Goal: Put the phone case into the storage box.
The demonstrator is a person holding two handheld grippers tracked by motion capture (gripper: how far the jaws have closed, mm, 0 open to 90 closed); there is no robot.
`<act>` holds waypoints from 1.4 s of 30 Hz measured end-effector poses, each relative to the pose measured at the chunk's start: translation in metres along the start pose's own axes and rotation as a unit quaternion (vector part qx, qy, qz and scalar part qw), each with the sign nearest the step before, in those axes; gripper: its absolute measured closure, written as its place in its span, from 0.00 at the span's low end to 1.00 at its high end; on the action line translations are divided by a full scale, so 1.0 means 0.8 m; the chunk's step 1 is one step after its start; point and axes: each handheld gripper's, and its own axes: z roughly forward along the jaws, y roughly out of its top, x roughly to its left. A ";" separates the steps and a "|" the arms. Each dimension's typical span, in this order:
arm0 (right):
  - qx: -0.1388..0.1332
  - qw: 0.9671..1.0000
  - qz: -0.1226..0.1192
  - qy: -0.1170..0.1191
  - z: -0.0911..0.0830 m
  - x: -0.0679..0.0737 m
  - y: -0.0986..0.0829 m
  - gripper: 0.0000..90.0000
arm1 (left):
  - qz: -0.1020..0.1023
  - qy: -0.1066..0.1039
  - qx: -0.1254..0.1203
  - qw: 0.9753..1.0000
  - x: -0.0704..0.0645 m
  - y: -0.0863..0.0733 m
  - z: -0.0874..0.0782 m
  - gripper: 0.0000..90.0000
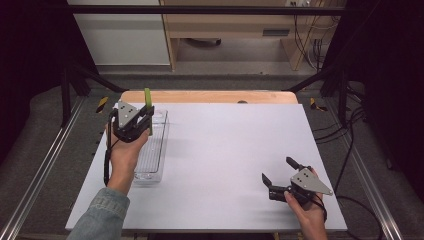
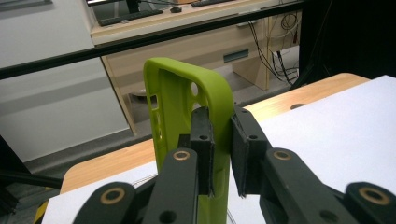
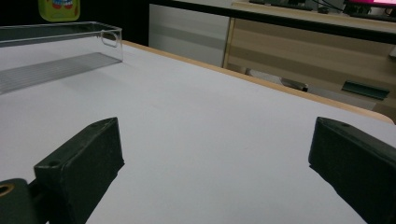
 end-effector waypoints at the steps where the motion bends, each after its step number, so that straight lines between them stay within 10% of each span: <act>1: 0.000 1.000 0.000 0.000 0.000 0.000 0.000 0.03 | -0.001 0.001 -0.001 1.000 0.001 0.000 0.001 0.88; 42: 0.003 1.000 -0.015 0.008 0.000 0.004 0.001 0.03 | -0.023 0.021 0.026 0.999 0.016 -0.015 0.034 0.88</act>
